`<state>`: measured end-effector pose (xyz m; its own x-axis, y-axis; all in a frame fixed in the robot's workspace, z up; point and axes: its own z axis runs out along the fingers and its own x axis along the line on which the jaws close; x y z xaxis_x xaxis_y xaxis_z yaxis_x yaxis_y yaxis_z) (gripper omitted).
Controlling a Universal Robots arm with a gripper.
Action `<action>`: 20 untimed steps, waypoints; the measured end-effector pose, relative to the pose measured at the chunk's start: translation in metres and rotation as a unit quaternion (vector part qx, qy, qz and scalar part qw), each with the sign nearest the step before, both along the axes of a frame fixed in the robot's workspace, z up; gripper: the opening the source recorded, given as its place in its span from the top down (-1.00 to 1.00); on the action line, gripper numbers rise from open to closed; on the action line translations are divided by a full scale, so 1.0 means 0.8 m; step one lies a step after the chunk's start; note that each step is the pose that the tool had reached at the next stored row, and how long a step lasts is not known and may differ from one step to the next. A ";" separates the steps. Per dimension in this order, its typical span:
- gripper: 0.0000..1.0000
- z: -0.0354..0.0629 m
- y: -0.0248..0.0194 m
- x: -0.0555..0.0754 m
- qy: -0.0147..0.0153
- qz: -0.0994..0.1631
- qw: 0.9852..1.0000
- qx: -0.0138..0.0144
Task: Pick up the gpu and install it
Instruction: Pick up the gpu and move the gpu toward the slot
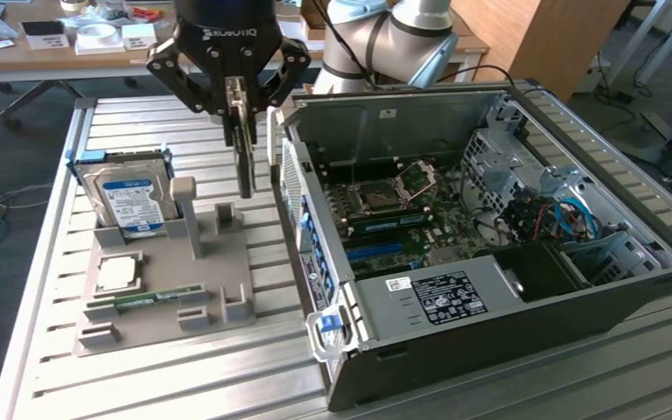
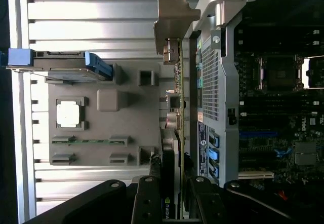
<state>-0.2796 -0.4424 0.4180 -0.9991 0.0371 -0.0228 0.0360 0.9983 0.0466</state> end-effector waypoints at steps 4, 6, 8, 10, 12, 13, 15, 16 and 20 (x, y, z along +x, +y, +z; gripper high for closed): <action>0.47 0.001 0.0000 0.012 0.000 0.000 1.000 0.002; 0.47 0.002 0.0000 0.019 0.000 0.000 1.000 0.003; 0.47 0.002 0.0000 0.026 0.000 0.000 1.000 0.004; 0.47 0.002 0.0000 0.033 0.000 0.000 1.000 0.005; 0.47 0.002 0.0000 0.042 0.000 0.000 1.000 0.005; 0.47 0.002 0.0000 0.046 0.000 0.000 1.000 0.006; 0.47 0.002 0.0000 0.054 0.000 0.000 1.000 0.006; 0.47 0.002 0.0000 0.058 0.000 0.000 1.000 0.007; 0.47 0.002 0.0000 0.075 0.000 0.000 1.000 0.008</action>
